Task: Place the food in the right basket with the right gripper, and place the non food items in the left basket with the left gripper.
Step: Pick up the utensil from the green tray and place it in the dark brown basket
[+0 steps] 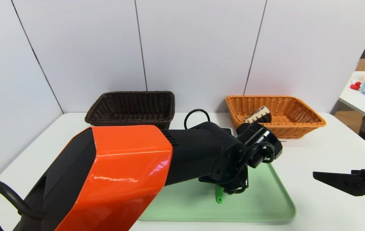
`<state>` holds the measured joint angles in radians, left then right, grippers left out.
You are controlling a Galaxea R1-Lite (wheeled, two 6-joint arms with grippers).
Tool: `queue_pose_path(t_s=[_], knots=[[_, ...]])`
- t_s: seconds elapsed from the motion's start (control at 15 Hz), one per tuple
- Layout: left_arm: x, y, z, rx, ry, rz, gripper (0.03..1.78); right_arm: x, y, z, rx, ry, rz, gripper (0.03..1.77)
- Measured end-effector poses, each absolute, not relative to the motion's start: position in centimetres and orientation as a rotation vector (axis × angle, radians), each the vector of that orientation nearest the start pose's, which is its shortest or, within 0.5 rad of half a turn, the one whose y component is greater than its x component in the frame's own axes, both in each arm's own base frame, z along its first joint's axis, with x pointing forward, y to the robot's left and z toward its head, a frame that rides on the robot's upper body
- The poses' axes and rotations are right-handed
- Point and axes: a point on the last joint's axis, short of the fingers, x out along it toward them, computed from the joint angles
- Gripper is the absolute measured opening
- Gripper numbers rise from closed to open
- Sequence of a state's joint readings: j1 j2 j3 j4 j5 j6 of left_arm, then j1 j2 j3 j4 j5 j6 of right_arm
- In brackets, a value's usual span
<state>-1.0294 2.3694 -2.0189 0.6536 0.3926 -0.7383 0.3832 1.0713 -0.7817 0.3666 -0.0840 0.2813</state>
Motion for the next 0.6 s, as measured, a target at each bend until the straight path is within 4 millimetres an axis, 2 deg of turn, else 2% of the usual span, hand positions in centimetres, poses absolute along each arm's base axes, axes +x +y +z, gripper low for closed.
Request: queue_pose_path(t_s=[0.2,0.4,0.6], knots=[[24.0,-38.5,14.9,-0.027,0.897,-0.274,0.13,11.8,4.5,22.3,0.116,0.677,0.197,1.70],[23.0,-37.2,18.9,-0.057,0.840,-0.319,0.13,11.7,4.6,22.3,0.114,0.678,0.203,1.70],[21.6,-34.9,24.0,-0.112,0.762,-0.365,0.13,11.7,4.6,22.1,0.111,0.684,0.205,1.70]])
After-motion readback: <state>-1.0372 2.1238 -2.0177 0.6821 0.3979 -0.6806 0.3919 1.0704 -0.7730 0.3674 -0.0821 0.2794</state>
